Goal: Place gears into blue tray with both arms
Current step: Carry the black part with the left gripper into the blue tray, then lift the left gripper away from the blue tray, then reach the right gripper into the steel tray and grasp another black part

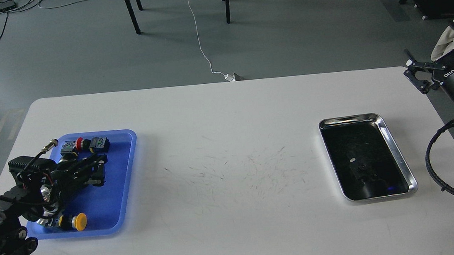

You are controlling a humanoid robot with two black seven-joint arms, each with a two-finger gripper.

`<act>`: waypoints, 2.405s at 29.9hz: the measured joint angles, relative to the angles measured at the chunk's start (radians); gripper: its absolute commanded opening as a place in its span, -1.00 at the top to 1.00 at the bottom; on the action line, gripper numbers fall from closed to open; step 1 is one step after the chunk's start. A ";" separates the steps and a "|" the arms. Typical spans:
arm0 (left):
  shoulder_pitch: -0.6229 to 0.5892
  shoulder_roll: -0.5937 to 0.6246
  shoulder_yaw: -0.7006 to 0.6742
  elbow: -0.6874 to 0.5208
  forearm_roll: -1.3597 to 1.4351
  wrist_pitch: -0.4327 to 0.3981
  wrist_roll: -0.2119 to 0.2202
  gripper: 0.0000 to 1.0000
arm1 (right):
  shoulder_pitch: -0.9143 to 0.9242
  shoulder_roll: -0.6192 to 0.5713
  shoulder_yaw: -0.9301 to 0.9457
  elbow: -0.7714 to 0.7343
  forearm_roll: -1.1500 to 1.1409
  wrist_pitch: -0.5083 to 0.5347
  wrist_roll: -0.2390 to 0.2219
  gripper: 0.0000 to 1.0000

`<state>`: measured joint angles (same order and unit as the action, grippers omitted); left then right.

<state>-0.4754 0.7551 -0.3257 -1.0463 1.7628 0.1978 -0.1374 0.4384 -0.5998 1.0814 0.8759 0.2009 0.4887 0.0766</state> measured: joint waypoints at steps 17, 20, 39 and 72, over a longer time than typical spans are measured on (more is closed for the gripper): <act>0.010 -0.020 0.002 0.063 -0.029 0.001 -0.004 -0.32 | 0.000 -0.001 0.001 0.000 0.000 0.000 0.000 -0.91; 0.008 -0.022 -0.002 0.063 -0.044 0.001 -0.004 -0.66 | 0.001 -0.001 0.001 0.001 0.000 0.000 0.000 -0.91; -0.244 0.054 -0.059 -0.023 -0.553 0.026 -0.001 -0.94 | 0.028 -0.022 0.000 0.051 -0.009 0.000 -0.004 -0.91; -0.353 -0.267 -0.408 0.255 -1.513 -0.267 -0.004 -0.96 | 0.605 -0.462 -0.814 0.623 -0.810 -0.044 -0.194 -0.91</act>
<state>-0.8283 0.4878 -0.7334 -0.7912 0.2495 -0.0692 -0.1416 1.0439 -1.0622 0.2669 1.4990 -0.6086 0.4445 -0.1173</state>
